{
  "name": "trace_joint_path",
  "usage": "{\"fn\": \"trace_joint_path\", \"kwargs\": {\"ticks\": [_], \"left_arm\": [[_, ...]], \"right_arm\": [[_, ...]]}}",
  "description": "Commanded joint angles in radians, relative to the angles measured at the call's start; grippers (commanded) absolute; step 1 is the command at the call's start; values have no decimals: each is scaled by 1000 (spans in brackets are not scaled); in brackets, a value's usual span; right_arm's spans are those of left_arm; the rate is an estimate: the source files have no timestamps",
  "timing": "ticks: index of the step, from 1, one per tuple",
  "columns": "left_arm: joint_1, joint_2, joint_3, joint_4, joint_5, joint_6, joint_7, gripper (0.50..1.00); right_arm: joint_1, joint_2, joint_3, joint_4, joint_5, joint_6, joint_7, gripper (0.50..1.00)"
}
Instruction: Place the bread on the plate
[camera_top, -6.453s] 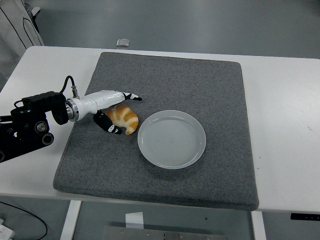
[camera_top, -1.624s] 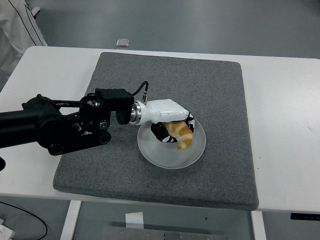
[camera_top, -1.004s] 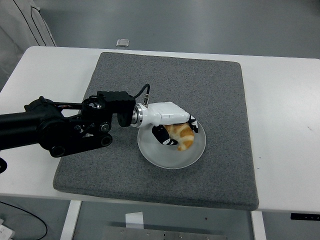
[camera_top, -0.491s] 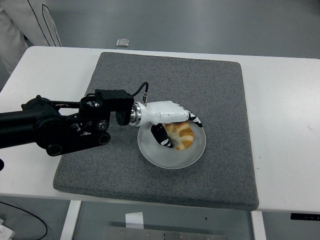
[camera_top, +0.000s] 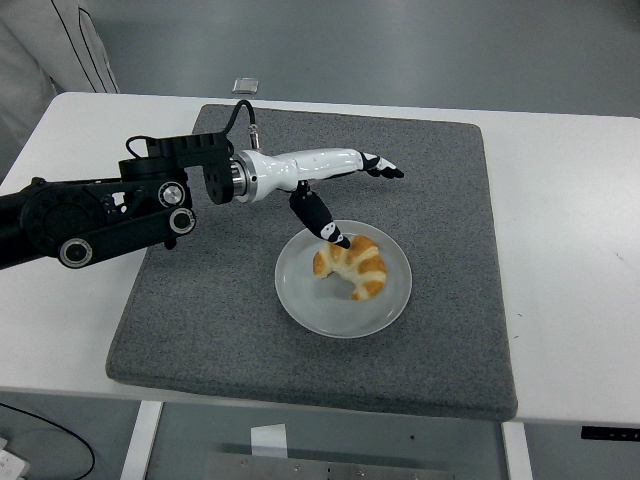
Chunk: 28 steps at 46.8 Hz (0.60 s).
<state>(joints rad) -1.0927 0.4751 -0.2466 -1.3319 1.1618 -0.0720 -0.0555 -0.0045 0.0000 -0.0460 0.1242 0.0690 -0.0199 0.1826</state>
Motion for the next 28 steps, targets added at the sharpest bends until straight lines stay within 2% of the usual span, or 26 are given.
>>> {"fn": "trace_joint_path", "kwargs": {"ticks": [1, 18, 28], "left_arm": [[1, 28, -28, -4, -77, -2, -1, 1000], [8, 194, -177, 8, -407, -11, -1, 1000], [8, 267, -217, 54, -648, -63, -1, 1000]], "right_arm": [[0, 0, 0, 0, 0, 0, 0, 932], [0, 0, 0, 0, 0, 0, 0, 932], [0, 0, 0, 0, 0, 0, 0, 932]]}}
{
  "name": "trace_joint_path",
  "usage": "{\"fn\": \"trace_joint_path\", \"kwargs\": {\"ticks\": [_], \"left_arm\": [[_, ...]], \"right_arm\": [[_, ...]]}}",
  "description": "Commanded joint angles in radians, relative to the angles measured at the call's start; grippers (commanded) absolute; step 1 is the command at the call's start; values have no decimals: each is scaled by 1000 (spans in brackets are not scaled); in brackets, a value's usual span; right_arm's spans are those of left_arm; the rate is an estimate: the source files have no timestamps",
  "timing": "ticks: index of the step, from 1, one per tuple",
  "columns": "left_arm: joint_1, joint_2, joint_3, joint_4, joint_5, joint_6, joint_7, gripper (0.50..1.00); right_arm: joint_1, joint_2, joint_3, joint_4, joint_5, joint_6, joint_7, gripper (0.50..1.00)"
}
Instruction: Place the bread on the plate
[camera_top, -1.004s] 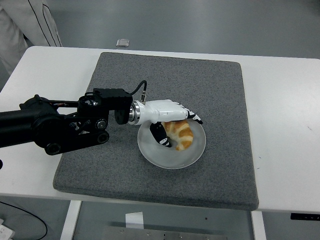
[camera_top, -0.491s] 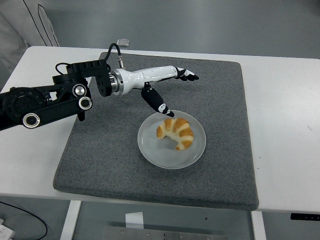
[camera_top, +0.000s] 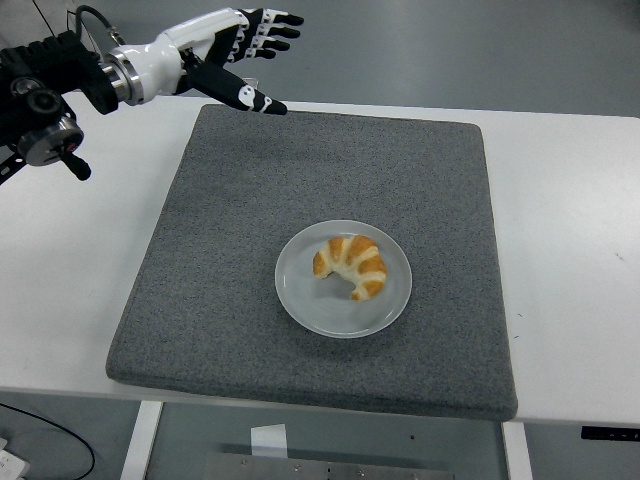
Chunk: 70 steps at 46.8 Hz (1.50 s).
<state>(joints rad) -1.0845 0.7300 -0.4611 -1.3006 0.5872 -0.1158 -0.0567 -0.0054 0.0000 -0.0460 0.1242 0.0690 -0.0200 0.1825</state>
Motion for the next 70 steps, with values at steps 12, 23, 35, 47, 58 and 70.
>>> {"fn": "trace_joint_path", "kwargs": {"ticks": [12, 23, 35, 47, 58, 70], "left_arm": [[3, 39, -1, 144, -375, -100, 2, 1000], [75, 39, -5, 227, -567, -182, 3, 1000], [124, 49, -5, 310, -768, -314, 5, 1000], [147, 32, -4, 373, -877, -337, 15, 1000], [147, -58, -17, 477, -880, -344, 20, 1000], [147, -86, -39, 505, -880, -355, 29, 1000]], "right_arm": [[-1, 0, 0, 0, 0, 0, 0, 932], [1, 0, 0, 0, 0, 0, 0, 932], [1, 0, 0, 0, 0, 0, 0, 932], [-1, 0, 3, 2, 0, 11, 0, 932], [1, 0, 6, 11, 3, 11, -1, 932], [-1, 0, 8, 8, 9, 0, -1, 932]]}}
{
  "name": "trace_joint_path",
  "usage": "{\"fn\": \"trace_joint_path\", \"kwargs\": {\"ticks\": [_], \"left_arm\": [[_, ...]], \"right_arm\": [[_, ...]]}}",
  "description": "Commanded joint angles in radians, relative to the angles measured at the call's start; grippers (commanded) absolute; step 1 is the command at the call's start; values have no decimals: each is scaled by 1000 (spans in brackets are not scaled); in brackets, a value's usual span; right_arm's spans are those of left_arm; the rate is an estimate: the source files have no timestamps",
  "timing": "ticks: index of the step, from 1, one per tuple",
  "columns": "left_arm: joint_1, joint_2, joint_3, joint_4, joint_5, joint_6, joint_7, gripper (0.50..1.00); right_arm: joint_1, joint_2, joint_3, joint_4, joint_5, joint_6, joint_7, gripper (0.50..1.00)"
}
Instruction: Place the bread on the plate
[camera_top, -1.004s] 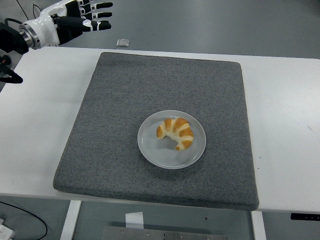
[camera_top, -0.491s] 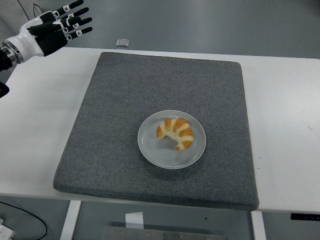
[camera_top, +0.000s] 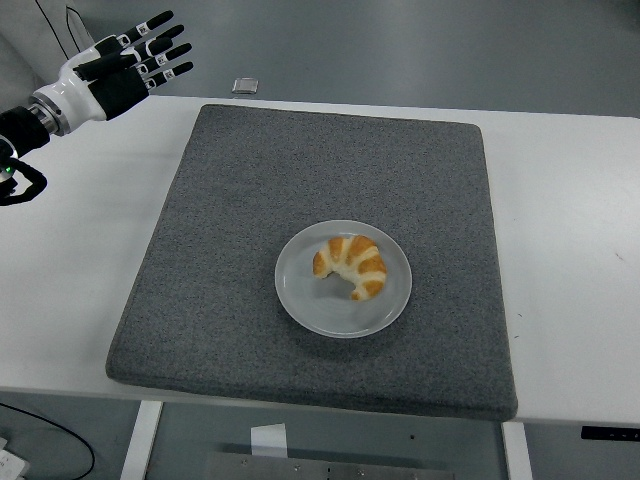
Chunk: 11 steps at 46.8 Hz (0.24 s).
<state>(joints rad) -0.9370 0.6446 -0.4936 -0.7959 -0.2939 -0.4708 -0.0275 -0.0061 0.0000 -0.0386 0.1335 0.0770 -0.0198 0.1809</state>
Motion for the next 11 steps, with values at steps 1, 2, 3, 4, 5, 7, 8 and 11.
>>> {"fn": "trace_joint_path", "kwargs": {"ticks": [1, 2, 3, 4, 5, 7, 8, 11], "left_arm": [[0, 0, -10, -2, 1, 0, 0, 1000], [0, 0, -10, 0, 1, -2, 0, 1000], [0, 0, -11, 0, 1, -2, 0, 1000], [0, 0, -11, 0, 1, -2, 0, 1000], [0, 0, -11, 0, 1, -2, 0, 1000], [0, 0, -11, 0, 1, -2, 0, 1000], [0, 0, -11, 0, 1, -2, 0, 1000], [-2, 0, -11, 0, 2, -2, 1, 1000]], "right_arm": [[0, 0, 2, -3, 3, 0, 0, 932], [0, 0, 2, -3, 3, -2, 0, 932], [0, 0, 2, -3, 3, -2, 0, 932], [0, 0, 2, -3, 3, -2, 0, 932], [1, 0, 0, -3, 1, -2, 2, 932], [0, 0, 0, -3, 1, -3, 3, 932], [0, 0, 0, -3, -2, -6, 3, 932], [0, 0, -3, -3, -11, -22, 2, 932]]}}
